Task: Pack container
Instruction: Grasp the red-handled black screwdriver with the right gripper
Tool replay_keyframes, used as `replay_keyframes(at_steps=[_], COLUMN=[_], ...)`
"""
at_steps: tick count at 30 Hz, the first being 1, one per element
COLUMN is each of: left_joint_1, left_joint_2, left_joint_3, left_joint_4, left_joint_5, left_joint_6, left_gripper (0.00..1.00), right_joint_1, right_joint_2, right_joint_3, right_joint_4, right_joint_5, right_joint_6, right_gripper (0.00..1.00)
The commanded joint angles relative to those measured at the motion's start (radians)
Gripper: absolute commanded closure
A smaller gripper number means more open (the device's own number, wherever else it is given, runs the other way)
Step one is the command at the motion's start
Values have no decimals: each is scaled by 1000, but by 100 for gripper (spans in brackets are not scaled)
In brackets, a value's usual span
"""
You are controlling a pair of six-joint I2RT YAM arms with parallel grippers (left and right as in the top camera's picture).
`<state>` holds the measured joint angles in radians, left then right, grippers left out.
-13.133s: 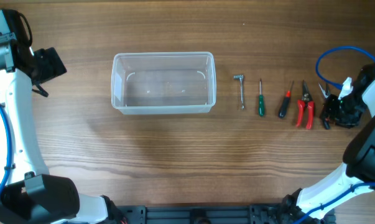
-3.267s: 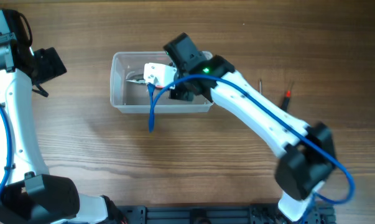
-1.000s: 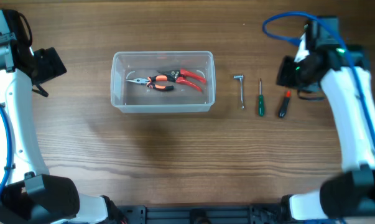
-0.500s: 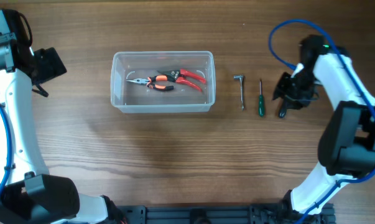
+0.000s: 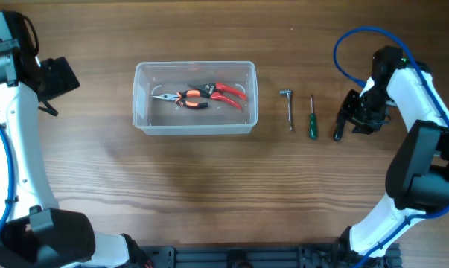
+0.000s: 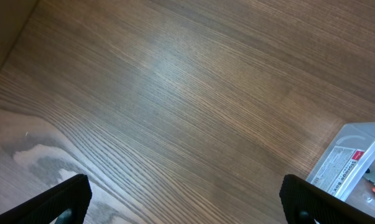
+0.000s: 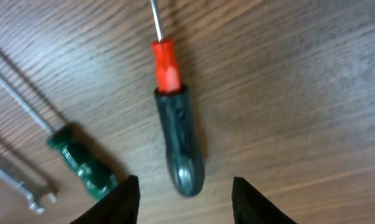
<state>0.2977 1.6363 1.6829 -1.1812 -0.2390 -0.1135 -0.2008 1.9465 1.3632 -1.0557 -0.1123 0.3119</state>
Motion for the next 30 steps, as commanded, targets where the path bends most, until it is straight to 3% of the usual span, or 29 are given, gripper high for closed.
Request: replay_keyframes(at_steps=[1, 11, 15, 22, 25, 30], left_joint_1=[3, 3, 4, 3, 4, 4], left_joint_2=[3, 3, 3, 3, 3, 3], left_joint_3=[-1, -1, -1, -1, -1, -1], left_joint_4=[3, 3, 3, 3, 3, 3], left_joint_5=[-5, -5, -5, -5, -5, -5], left_joint_6=[2, 2, 2, 2, 2, 2], left_gripper=[0, 0, 0, 0, 0, 0], right_joint_1=[3, 3, 3, 8, 8, 8], right_joint_2=[1, 1, 9, 54, 64, 63], right_joint_3=[-56, -122, -122, -142, -145, -144], right_joint_4=[47, 157, 158, 166, 166, 169], right_joint_5=[37, 33, 33, 34, 34, 21], right_joint_6=[-48, -54, -50, -46, -41, -24], right_gripper=[51, 51, 67, 71, 87, 96])
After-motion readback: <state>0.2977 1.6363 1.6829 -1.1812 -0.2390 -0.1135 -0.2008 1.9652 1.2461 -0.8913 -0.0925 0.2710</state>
